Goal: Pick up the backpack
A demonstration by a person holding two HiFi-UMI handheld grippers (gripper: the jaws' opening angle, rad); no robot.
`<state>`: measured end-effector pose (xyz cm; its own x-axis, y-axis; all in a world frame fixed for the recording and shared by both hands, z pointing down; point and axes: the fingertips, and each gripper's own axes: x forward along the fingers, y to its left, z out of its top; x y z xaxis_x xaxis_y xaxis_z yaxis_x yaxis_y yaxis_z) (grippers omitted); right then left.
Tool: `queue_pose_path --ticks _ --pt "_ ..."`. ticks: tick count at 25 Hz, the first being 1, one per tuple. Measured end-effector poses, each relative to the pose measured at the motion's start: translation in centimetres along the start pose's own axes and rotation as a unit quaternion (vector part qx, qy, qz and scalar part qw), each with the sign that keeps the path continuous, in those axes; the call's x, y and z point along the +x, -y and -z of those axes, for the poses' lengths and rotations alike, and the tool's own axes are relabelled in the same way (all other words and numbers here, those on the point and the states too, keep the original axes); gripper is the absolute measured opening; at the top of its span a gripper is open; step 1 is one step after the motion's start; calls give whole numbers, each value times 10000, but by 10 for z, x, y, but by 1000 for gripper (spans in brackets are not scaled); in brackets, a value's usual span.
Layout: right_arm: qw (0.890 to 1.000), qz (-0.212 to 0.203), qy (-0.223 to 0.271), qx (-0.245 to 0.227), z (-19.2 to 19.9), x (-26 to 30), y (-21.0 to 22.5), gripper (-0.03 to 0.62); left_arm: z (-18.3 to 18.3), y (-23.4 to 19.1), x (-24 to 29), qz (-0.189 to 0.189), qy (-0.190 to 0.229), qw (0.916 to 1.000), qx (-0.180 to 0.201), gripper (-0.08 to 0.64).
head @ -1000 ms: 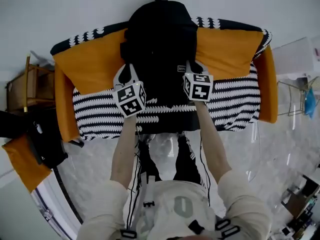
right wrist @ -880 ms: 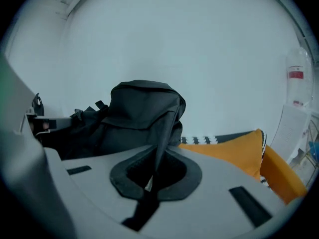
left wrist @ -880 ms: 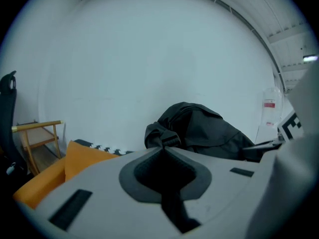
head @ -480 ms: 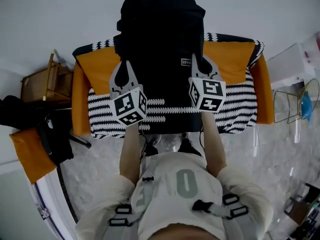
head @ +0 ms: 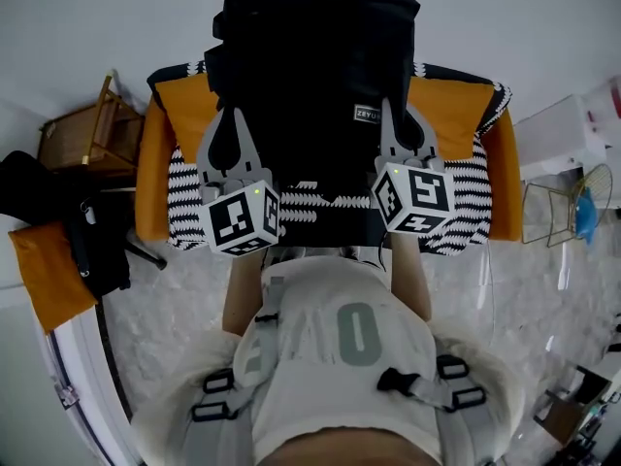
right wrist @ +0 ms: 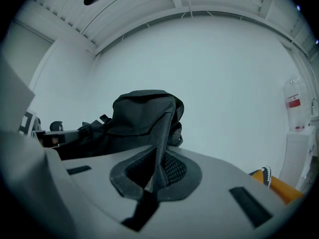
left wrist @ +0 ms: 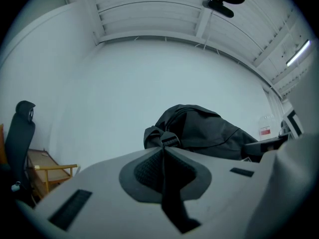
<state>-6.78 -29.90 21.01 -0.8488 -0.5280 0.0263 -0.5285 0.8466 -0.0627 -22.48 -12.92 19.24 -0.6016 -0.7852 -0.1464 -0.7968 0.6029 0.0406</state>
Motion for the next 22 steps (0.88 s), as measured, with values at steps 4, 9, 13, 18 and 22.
queue_pose_path --ticks 4,9,13,18,22 --pt "10000 47 72 -49 -4 -4 -3 15 0 0 -2 41 34 10000 -37 28" --pt "9999 86 102 19 -6 -6 1 15 -3 4 0 134 63 9999 -54 28" --pt "9999 107 86 78 -3 -8 5 15 1 9 3 198 -2 9998 -88 28" --pt "9998 190 58 39 -1 -13 10 14 4 17 3 259 -40 9996 -84 28" --pt "9996 249 98 22 -2 -15 13 14 2 20 4 301 -2 9995 -97 28"
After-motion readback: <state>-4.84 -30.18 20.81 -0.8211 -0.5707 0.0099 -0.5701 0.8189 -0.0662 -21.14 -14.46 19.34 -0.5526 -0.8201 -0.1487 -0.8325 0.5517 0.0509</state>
